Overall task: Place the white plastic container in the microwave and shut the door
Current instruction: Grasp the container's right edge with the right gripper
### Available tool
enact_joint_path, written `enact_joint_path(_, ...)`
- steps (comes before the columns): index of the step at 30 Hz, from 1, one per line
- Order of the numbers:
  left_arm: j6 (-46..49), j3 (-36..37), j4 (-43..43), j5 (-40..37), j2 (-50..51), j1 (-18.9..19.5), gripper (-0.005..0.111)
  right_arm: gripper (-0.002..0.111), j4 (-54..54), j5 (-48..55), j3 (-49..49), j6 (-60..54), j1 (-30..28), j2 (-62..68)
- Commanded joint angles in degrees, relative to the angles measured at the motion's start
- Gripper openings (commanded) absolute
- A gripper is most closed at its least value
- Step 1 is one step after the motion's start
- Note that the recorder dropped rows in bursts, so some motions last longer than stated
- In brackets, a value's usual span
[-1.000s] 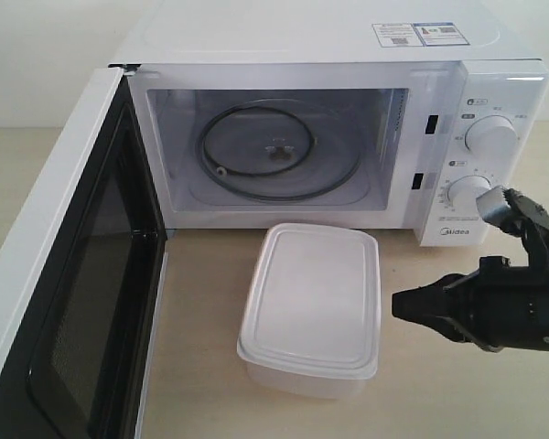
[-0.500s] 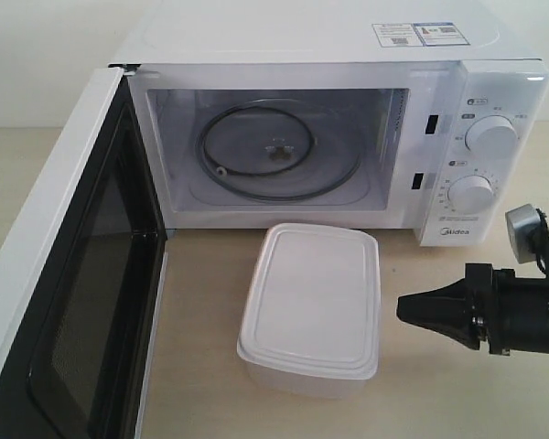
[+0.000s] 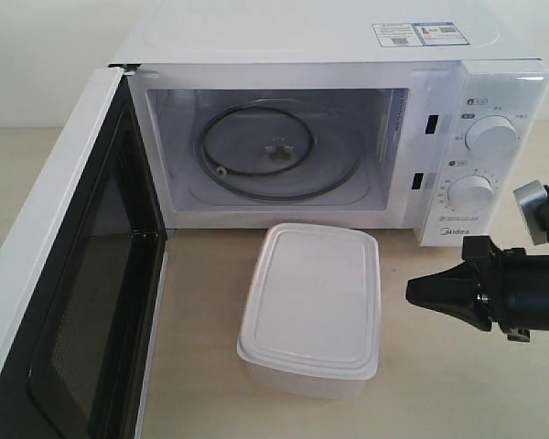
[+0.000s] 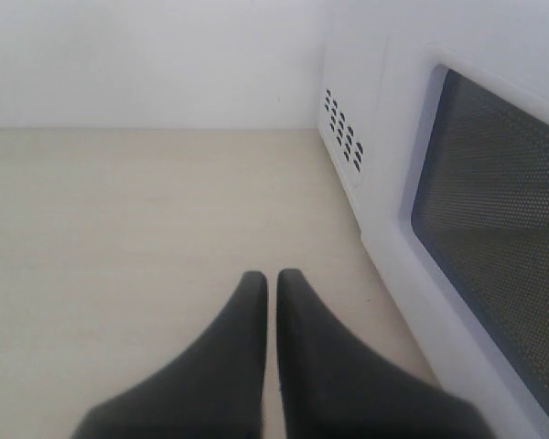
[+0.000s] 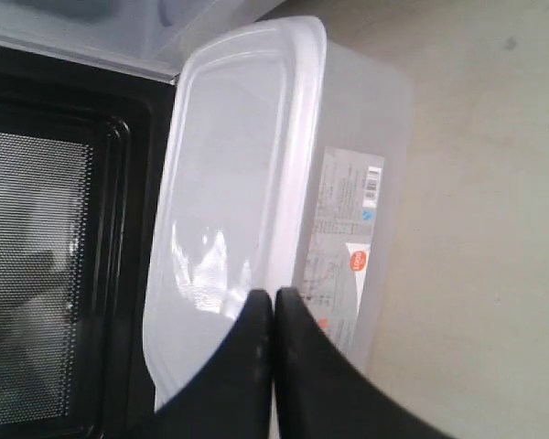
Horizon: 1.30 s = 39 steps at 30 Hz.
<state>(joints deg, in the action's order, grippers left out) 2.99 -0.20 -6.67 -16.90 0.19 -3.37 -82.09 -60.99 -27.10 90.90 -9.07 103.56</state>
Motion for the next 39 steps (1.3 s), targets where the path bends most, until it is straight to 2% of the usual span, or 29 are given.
enact_joint_path(1,0.01,0.2,-0.41,-0.06,-0.19,0.12,0.004,0.0,-1.04,5.15,-0.38,3.59,3.88,-3.12)
enact_joint_path(7,0.01,0.2,-0.41,-0.06,-0.19,0.12,0.004,0.003,-0.27,7.43,-0.51,4.47,6.92,-2.88)
enact_joint_path(9,0.01,0.2,-0.41,-0.06,-0.19,0.12,0.004,0.01,-0.27,7.33,-0.51,4.73,6.92,-2.88)
enact_joint_path(14,0.01,0.2,-0.41,-0.06,-0.19,0.12,0.004,0.035,-0.27,7.33,-0.51,6.96,6.92,-2.88)
enact_joint_path(16,0.01,0.2,-0.41,-0.06,-0.19,0.12,0.004,0.04,-0.17,7.33,-0.51,8.8,6.92,-2.88)
enact_joint_path(25,0.01,0.2,-0.41,-0.06,-0.19,0.12,0.004,0.04,0.23,6.96,-1.62,11.49,6.95,-2.88)
enact_joint_path(29,0.01,0.2,-0.41,-0.06,-0.19,0.12,0.004,0.04,-0.65,8.27,-4.55,14.29,10.38,-2.88)
enact_joint_path(32,0.01,0.2,-0.41,-0.06,-0.19,0.12,0.004,0.04,-0.69,14.84,-4.55,15.38,12.02,-2.88)
enact_joint_path(39,0.01,0.2,-0.41,-0.06,-0.19,0.12,0.004,0.039,0.11,13.31,-4.55,15.64,13.11,-2.88)
